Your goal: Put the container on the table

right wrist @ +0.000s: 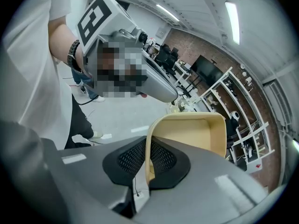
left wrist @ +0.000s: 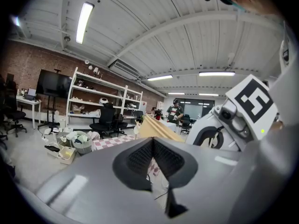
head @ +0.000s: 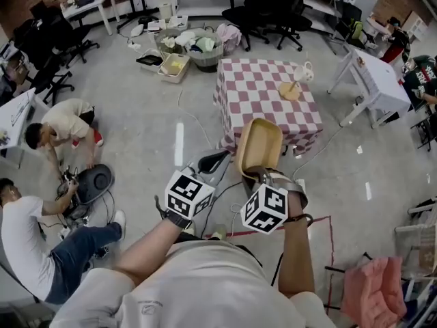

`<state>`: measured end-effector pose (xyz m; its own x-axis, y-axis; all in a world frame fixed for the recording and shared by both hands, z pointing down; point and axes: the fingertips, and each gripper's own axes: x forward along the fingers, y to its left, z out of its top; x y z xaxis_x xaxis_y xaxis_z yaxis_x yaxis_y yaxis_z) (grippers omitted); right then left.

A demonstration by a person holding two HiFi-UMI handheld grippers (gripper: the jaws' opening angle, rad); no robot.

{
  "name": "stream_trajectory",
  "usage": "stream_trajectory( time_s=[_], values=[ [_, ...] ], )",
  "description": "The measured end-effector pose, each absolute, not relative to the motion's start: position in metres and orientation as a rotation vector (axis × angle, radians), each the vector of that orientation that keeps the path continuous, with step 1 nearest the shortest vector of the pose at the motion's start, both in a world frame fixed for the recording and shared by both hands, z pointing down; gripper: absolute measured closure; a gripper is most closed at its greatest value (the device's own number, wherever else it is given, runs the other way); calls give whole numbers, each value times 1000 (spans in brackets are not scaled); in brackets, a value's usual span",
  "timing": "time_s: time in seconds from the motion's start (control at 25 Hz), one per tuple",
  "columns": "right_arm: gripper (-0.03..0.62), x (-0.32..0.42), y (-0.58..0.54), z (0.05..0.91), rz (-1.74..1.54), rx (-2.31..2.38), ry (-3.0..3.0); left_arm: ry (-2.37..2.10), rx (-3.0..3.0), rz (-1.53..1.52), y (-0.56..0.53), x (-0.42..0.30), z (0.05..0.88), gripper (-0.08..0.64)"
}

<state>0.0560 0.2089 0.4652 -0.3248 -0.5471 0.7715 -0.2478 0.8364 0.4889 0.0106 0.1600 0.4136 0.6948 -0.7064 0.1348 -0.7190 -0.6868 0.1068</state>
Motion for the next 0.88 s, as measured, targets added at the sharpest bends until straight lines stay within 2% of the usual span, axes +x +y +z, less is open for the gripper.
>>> stream_trajectory(
  time_s=[0.44,0.88],
  values=[
    [569,84,209,464,-322,580,-1932,-1231,2703,144,160,19,409,554],
    [569,80,179,472,-289,565,-1915,-1200,2702,147,127,19,414,554]
  ],
)
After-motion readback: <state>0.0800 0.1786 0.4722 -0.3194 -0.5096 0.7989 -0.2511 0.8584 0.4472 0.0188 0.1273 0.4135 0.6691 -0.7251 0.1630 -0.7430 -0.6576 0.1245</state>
